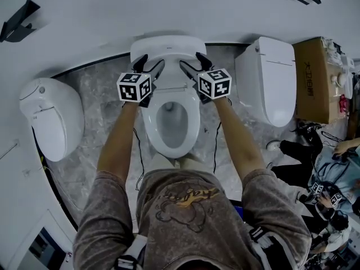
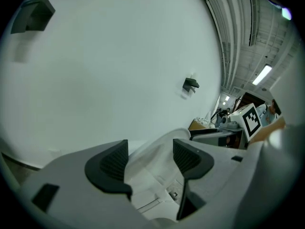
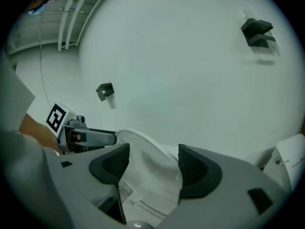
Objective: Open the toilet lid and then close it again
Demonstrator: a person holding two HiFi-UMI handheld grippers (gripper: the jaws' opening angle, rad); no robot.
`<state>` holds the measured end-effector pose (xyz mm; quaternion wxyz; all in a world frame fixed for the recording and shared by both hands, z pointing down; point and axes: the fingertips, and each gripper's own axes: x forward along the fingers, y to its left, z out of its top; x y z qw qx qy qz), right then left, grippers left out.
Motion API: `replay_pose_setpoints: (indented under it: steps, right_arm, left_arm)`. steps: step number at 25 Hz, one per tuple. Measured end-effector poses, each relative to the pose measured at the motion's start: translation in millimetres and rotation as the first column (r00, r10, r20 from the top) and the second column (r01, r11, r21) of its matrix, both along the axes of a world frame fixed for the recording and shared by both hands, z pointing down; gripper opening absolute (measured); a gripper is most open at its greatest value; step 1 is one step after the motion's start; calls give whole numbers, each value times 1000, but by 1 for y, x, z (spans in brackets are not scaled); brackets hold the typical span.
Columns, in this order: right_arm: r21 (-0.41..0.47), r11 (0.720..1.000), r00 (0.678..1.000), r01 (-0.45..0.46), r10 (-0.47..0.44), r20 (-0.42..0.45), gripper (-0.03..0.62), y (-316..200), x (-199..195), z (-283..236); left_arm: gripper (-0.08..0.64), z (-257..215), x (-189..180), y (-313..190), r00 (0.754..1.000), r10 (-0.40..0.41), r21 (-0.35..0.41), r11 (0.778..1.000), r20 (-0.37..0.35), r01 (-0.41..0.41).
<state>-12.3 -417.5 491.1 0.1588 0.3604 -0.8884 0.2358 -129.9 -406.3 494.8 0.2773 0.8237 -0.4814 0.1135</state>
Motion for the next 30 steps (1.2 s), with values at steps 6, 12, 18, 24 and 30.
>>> replay_pose_setpoints:
  steps: [6, 12, 18, 24, 30]
  right_arm:
    - [9, 1000, 999, -12, 12, 33, 308, 27, 5, -10]
    - [-2, 1000, 998, -12, 12, 60, 308, 68, 7, -23]
    - [4, 1000, 995, -1, 1, 96, 308, 111, 15, -30]
    - [-26, 999, 990, 33, -29, 136, 308, 170, 27, -27]
    - [-26, 997, 989, 77, -73, 125, 308, 231, 32, -13]
  left_arm:
    - [299, -8, 6, 28, 999, 14, -5, 1000, -28, -14]
    - [306, -17, 10, 68, 997, 22, 15, 1000, -76, -21]
    - [307, -23, 17, 112, 994, 25, 22, 999, -108, -23]
    - [319, -19, 29, 168, 988, 18, -11, 1000, -154, -20]
    - [336, -4, 38, 229, 993, 22, -14, 1000, -112, -24]
